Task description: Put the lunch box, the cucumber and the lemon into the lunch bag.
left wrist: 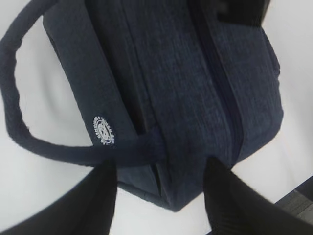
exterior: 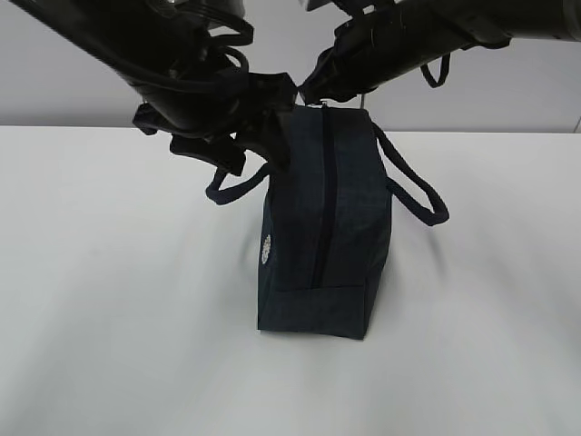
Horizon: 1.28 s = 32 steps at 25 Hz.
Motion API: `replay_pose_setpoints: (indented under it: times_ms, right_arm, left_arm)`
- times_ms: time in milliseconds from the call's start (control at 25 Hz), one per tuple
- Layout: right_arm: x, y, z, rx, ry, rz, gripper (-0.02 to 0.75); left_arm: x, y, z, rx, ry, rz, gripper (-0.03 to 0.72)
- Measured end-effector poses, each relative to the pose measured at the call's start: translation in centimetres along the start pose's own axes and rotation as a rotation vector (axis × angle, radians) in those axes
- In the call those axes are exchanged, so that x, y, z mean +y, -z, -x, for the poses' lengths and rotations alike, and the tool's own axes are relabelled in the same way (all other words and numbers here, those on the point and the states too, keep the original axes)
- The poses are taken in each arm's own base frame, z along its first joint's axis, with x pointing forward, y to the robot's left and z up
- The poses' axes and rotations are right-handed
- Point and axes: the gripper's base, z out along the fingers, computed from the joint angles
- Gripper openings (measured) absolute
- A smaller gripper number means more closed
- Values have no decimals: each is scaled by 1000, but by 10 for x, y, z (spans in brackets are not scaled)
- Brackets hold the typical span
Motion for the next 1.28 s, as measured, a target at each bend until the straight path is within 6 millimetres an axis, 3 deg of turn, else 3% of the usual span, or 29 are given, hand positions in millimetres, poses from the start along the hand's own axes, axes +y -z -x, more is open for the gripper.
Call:
replay_pose_setpoints:
  times_ms: [520,640,800,1280]
  right_arm:
    - [-3,0,3,-32,4,-34,0]
    - [-4,0,4,-40,4,-43,0]
    - [-6,1,6,-59,4,-63,0]
    - [-9,-20,-6,-38,-5,-71,0]
  left_arm:
    - [6,-42,12,41,1,-31,386]
    - [6,-45,12,45,-14,-42,288]
    - [6,-45,12,44,-63,-45,55]
    - [6,-43,4,133,-218,-53,20]
